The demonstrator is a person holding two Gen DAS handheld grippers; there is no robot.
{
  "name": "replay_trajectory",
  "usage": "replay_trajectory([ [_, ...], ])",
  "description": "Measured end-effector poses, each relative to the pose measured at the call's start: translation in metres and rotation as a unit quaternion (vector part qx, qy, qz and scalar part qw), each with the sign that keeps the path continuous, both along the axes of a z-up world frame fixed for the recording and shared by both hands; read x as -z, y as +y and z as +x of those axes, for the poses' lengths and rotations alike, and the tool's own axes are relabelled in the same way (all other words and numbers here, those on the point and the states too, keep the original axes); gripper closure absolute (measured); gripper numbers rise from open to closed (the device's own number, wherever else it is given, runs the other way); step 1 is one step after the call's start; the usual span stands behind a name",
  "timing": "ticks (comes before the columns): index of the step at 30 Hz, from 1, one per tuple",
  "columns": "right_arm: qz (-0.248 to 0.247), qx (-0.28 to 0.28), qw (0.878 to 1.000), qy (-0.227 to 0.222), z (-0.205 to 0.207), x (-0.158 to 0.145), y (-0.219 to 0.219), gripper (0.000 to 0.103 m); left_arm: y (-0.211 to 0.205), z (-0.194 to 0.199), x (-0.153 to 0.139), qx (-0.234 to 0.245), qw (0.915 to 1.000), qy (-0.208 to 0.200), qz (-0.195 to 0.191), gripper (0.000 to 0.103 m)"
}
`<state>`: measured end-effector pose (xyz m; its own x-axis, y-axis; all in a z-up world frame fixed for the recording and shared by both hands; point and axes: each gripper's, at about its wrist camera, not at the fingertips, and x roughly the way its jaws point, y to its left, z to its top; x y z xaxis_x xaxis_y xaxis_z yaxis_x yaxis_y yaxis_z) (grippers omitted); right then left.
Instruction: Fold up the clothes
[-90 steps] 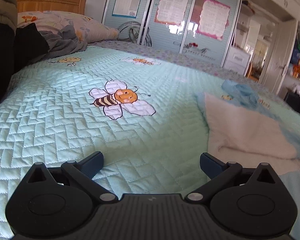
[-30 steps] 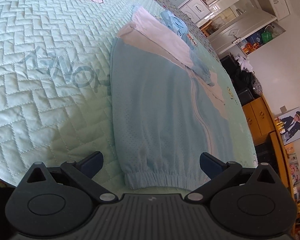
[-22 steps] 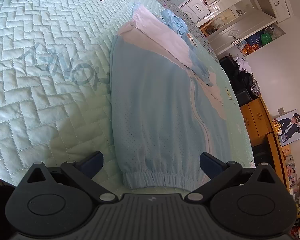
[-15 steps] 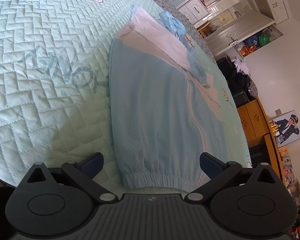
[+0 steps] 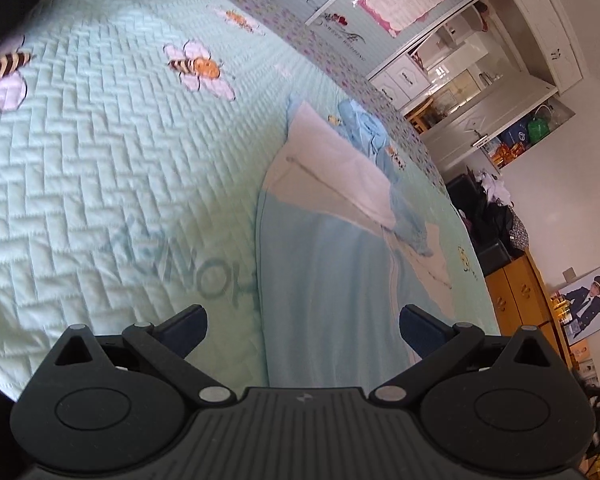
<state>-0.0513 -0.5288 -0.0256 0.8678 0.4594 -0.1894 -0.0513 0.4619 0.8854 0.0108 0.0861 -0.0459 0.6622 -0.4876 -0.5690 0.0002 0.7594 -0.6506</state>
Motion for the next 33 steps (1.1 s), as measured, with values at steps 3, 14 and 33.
replay_trajectory([
  [3, -0.008, -0.011, 0.999, -0.031, 0.019, -0.029, -0.003, 0.009, -0.002, 0.009, -0.011, -0.002, 0.9997, -0.01, 0.021, 0.001],
  [14, -0.134, -0.045, 0.986, -0.094, 0.126, -0.133, 0.006, 0.008, -0.007, 0.055, -0.02, -0.06, 0.9894, -0.034, 0.128, 0.001],
  [33, -0.444, 0.017, 0.896, -0.001, 0.44, -0.128, 0.058, 0.007, -0.06, 0.166, 0.008, -0.108, 0.9305, -0.126, 0.326, 0.001],
])
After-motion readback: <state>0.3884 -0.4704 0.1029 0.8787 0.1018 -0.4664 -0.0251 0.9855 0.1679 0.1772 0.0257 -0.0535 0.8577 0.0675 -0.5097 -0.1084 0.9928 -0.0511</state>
